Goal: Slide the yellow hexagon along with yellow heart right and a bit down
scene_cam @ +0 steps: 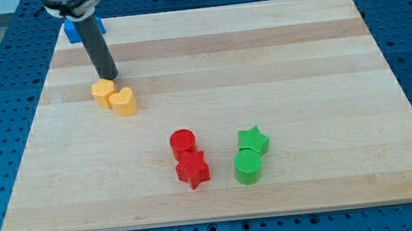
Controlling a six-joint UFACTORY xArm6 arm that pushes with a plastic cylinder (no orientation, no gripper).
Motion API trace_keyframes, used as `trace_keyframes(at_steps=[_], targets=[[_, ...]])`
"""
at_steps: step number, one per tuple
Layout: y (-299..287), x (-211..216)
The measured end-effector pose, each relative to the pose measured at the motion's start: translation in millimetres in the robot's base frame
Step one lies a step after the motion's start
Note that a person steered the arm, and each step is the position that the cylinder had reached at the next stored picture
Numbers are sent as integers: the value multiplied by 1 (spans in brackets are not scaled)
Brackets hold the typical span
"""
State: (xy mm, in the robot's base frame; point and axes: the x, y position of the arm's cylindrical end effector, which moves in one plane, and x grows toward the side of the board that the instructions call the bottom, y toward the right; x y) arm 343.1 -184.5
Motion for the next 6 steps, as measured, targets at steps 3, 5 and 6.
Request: trace_keyframes(at_steps=[3, 5, 6], targets=[[-69, -67], [-120, -58], [-120, -45]])
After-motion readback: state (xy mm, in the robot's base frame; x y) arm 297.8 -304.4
